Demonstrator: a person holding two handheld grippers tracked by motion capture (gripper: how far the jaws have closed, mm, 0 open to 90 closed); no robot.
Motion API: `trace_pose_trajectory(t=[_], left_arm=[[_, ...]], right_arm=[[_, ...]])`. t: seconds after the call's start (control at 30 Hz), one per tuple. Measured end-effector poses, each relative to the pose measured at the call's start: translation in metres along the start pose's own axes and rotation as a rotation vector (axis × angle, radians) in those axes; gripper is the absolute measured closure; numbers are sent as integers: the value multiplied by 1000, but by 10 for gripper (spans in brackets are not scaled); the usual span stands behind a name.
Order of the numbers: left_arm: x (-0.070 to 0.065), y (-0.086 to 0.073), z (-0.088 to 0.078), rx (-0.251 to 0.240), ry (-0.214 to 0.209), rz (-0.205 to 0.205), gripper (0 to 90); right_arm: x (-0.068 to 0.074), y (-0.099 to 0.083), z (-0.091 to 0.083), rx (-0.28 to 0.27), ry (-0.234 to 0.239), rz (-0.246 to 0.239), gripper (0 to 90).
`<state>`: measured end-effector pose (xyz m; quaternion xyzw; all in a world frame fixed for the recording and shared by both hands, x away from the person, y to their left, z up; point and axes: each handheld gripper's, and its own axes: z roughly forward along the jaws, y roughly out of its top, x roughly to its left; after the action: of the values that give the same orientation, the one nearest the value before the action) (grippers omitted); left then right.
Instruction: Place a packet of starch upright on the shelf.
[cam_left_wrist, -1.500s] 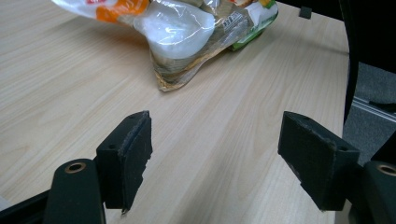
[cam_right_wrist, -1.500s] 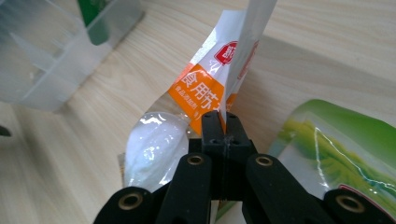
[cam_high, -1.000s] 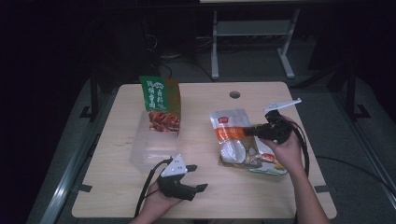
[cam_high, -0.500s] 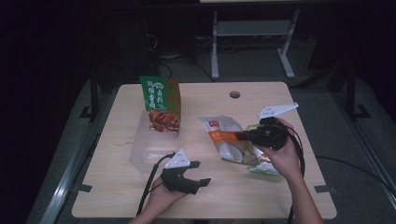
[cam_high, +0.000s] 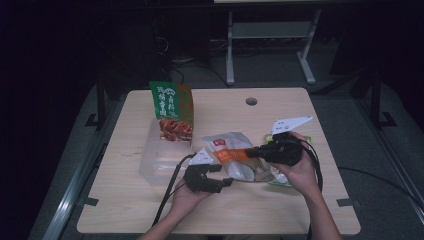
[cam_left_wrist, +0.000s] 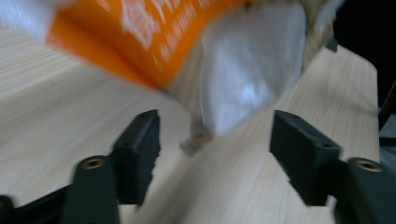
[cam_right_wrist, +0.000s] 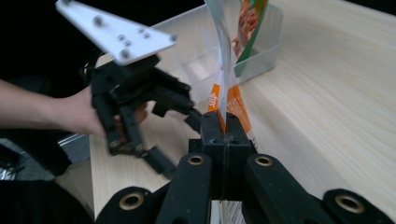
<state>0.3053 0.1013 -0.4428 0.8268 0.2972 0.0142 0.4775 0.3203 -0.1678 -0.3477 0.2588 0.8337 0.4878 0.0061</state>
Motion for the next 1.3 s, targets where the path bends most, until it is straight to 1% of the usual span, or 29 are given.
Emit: trace_pose_trajectory(t=[0.03, 0.07, 0.1, 0.13, 0.17, 0.2, 0.23, 0.27, 0.33, 0.37, 0.43, 0.47, 0.53, 0.6, 0.67, 0.8, 0.87, 0.93, 1.0, 1.03, 1.1, 1.17, 1.23, 1.3], left_arm=[[1, 1, 2, -5, -7, -23, 385], [1, 2, 5, -15, -23, -37, 425], [2, 3, 7, -17, -39, -31, 478], [1, 4, 9, -17, -43, -26, 534], [1, 5, 11, -22, -46, -31, 584], [2, 5, 12, -22, -56, -30, 637], [2, 5, 13, -28, -55, -35, 713], [2, 5, 13, -37, -54, -37, 763], [2, 6, 12, -51, -61, -46, 843], [1, 6, 12, -49, -54, -36, 857], [-2, 7, 11, -53, -25, -8, 876], [-4, 8, 11, -55, -15, -7, 883], [-6, 9, 11, -56, 5, 9, 889], [-9, 10, 11, -52, 23, 31, 890], [-11, 10, 11, -47, 34, 47, 892], [-11, 11, 9, -43, 51, 56, 894], [-12, 11, 8, -40, 61, 58, 895], [-12, 10, 7, -36, 68, 70, 895], [-13, 10, 7, -33, 71, 77, 895], [-13, 10, 6, -31, 72, 82, 895], [-13, 10, 6, -29, 76, 90, 895], [-14, 10, 5, -29, 75, 92, 894], [-14, 10, 5, -26, 77, 98, 893], [-15, 10, 5, -25, 80, 101, 887]], right_arm=[[-1, -1, 1, 2, 8, -1, 900], [-2, -2, 1, -5, 19, 2, 900], [-3, -3, 1, -6, 27, 8, 900], [-4, -4, 0, -8, 28, 7, 900], [-5, -5, 0, -9, 33, 10, 900], [-6, -6, 0, -6, 37, 9, 900], [-7, -6, -1, -2, 30, 6, 900], [-7, -7, -3, 1, 24, 13, 900], [-10, -9, -4, 5, 5, 13, 900], [-11, -11, -5, 4, 1, 22, 900], [-14, -13, -6, 1, 6, 34, 900], [-15, -14, -7, 1, -2, 36, 900], [-16, -15, -8, 6, -21, 37, 900], [-17, -17, -9, 6, -22, 40, 898], [-18, -17, -9, 11, -27, 40, 897], [-16, -17, -8, 28, -46, 30, 879], [-15, -17, -6, 60, -58, 24, 848], [-13, -17, -1, 86, -59, 15, 830], [-13, -17, 5, 103, -58, 16, 791], [-13, -17, 8, 109, -60, 10, 780], [-12, -17, 14, 117, -54, 18, 771], [-12, -17, 17, 117, -56, 19, 779], [-11, -17, 19, 118, -58, 24, 857], [-11, -18, 20, 119, -63, 24, 893]])
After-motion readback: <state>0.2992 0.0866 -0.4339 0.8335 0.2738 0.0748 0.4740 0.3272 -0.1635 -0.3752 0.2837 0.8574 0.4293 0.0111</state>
